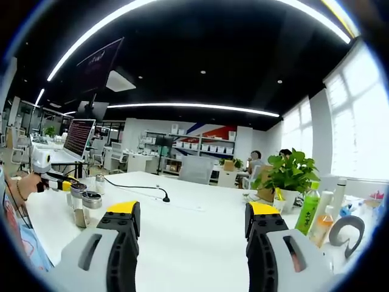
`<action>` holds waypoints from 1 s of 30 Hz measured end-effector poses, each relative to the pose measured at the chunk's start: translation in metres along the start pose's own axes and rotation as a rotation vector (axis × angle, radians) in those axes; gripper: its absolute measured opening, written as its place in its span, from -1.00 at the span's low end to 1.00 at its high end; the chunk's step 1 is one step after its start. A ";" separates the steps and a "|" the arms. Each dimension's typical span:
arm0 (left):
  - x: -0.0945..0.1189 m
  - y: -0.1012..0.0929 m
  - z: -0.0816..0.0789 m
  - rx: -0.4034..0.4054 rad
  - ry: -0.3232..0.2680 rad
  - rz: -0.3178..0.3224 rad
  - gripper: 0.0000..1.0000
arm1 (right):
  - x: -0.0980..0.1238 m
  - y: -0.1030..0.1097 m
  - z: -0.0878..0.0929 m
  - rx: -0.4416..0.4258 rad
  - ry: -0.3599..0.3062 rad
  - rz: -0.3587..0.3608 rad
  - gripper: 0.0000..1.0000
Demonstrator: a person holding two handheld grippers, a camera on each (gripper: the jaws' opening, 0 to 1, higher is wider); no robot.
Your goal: Rotate the seasoning bottle until the label or dispensing opening points toward the visible target arrow and the bottle remains upright within the marked orientation range
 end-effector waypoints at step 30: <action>0.008 -0.011 0.021 -0.010 0.001 0.000 -0.31 | -0.003 0.016 -0.002 -0.032 -0.008 -0.071 0.43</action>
Point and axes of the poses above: the point that each gripper's makers call its tool centre point, and the gripper's own axes: x roughly backward along the fingers, y roughly to its left, z roughly out of its underside, the point moved 3 cm from there along x, roughly backward along the fingers, and after that the axes turned 10 degrees about x, right-handed, at the moved point
